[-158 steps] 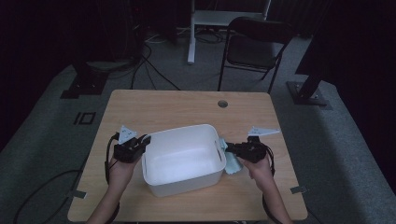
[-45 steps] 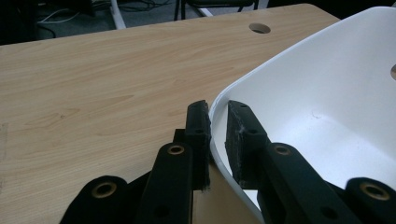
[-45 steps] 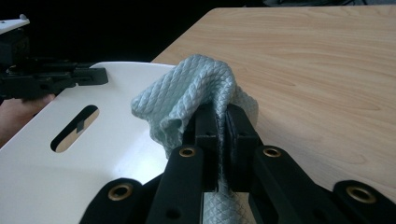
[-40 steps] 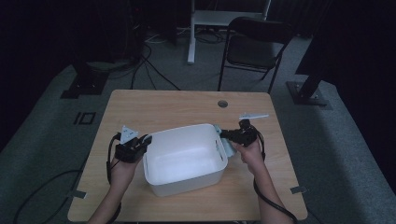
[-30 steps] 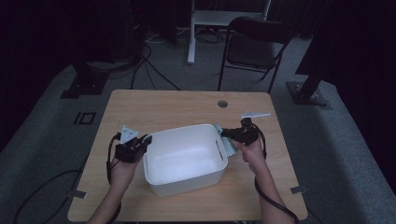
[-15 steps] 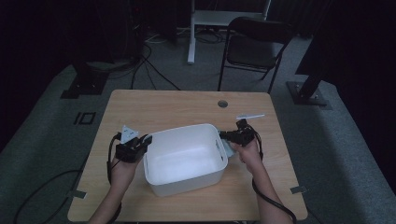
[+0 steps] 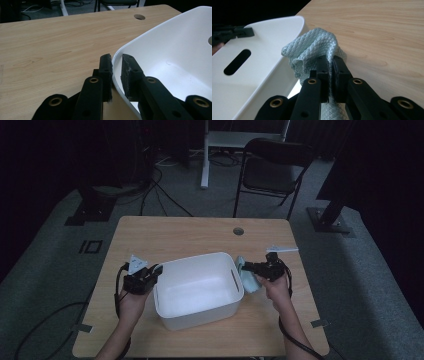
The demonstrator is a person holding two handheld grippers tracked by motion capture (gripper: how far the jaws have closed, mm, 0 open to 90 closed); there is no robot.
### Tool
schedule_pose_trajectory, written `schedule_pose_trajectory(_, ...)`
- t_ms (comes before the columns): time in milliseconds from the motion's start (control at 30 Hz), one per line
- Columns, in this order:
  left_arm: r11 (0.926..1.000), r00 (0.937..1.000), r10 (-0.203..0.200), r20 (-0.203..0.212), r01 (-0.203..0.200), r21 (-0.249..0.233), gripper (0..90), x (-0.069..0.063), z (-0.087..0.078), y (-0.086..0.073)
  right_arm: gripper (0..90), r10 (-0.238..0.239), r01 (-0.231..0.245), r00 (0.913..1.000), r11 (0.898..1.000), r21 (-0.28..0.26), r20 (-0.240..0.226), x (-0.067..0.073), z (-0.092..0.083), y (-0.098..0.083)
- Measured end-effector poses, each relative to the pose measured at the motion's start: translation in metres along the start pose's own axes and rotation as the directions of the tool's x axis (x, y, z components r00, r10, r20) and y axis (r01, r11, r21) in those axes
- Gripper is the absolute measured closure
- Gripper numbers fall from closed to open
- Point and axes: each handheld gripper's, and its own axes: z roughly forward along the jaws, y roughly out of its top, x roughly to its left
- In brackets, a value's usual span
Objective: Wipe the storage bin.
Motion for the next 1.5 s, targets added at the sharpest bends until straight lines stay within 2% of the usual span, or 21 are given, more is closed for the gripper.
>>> schedule_pose_trajectory(300, 1.0, 1.0, 0.0, -0.003, 0.0, 0.0, 79.5, 0.0, 0.0, 0.0, 85.6, -0.005, 0.005, 1.0, 1.0, -0.015, -0.004, 0.01, -0.023, -0.023)
schedule_pose_trajectory(633, 1.0, 1.0, -0.001, -0.006, 0.001, 0.0, 79.5, -0.001, 0.0, 0.0, 85.6, -0.02, 0.02, 0.9993, 1.0, 0.001, -0.03, 0.028, -0.035, -0.051)
schedule_pose_trajectory(867, 1.0, 0.9999, -0.001, -0.011, 0.001, 0.002, 79.6, -0.001, 0.0, 0.0, 85.5, -0.01, 0.013, 0.9974, 0.999, 0.05, -0.071, 0.032, -0.022, -0.066)
schedule_pose_trajectory(967, 1.0, 0.9999, 0.0, -0.015, 0.0, 0.003, 79.5, -0.002, 0.0, 0.0, 85.6, -0.018, 0.022, 0.9983, 0.996, 0.086, -0.055, 0.033, -0.013, -0.069)
schedule_pose_trajectory(1033, 1.0, 0.9998, -0.002, -0.02, 0.002, 0.001, 79.6, -0.003, 0.0, 0.0, 85.6, -0.005, 0.011, 0.9979, 0.996, 0.092, -0.064, 0.03, -0.011, -0.069)
schedule_pose_trajectory(1167, 1.0, 0.9997, -0.002, -0.023, 0.002, 0.002, 79.6, -0.003, 0.0, 0.0, 85.7, 0.003, 0.003, 0.9986, 0.993, 0.115, -0.052, 0.027, -0.004, -0.072)
schedule_pose_trajectory(1200, 1.0, 0.9997, -0.001, -0.025, 0.001, 0.002, 79.6, -0.003, 0.0, 0.0, 85.7, 0.019, -0.013, 0.999, 0.99, 0.143, -0.04, 0.022, 0.003, -0.076)
schedule_pose_trajectory(1300, 1.0, 0.9998, -0.001, -0.021, 0.001, 0.002, 79.6, -0.003, 0.0, 0.0, 85.7, 0.033, -0.027, 0.999, 0.984, 0.174, -0.031, 0.016, 0.011, -0.079)
schedule_pose_trajectory(1400, 1.0, 0.9999, 0.002, -0.016, -0.002, 0.005, 79.6, -0.002, 0.0, 0.0, 85.6, 0.033, -0.027, 0.9989, 0.984, 0.177, -0.034, 0.015, 0.011, -0.077)
schedule_pose_trajectory(1500, 1.0, 0.9999, 0.003, -0.015, -0.003, 0.006, 79.6, -0.002, 0.0, 0.001, 85.6, 0.018, -0.013, 0.9992, 0.99, 0.138, -0.036, 0.018, 0.007, -0.068)
